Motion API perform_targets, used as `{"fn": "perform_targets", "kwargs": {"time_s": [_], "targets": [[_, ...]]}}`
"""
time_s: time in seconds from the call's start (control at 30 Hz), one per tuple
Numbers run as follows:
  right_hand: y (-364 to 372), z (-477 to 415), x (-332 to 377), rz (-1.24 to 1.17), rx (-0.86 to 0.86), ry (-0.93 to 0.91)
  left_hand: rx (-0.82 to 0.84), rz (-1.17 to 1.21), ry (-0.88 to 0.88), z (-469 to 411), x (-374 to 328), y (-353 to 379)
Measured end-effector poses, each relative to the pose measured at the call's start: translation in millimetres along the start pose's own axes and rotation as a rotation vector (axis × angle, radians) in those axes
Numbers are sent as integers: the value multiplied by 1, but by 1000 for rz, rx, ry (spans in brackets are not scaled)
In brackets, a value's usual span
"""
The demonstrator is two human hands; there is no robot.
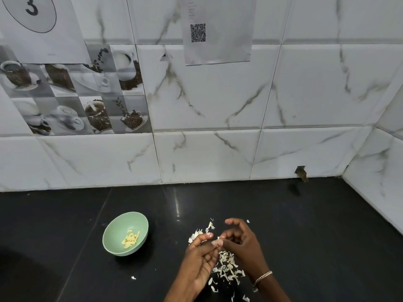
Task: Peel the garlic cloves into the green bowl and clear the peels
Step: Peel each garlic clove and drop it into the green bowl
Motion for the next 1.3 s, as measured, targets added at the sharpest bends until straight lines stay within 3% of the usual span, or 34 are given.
{"fn": "perform_targets", "kwargs": {"time_s": [0.77,1.1,1.3], "targets": [[5,4,9,-78,17,-5,47,51,86,1,1,7],[-3,5,10,-45,-32,15,82,-265,152,1,1,9],[-3,5,9,-56,-25,13,84,-317,173,2,-3,9]]}}
Point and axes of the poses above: each hand's wrist, its own z-axis away from the middle knuckle, its own y-axis out of the palm, x = y × z, the point moved 5 cm from there along -z, towards the middle knuckle, and after that the axes turned 12 degrees about x, right-handed, at the moved point
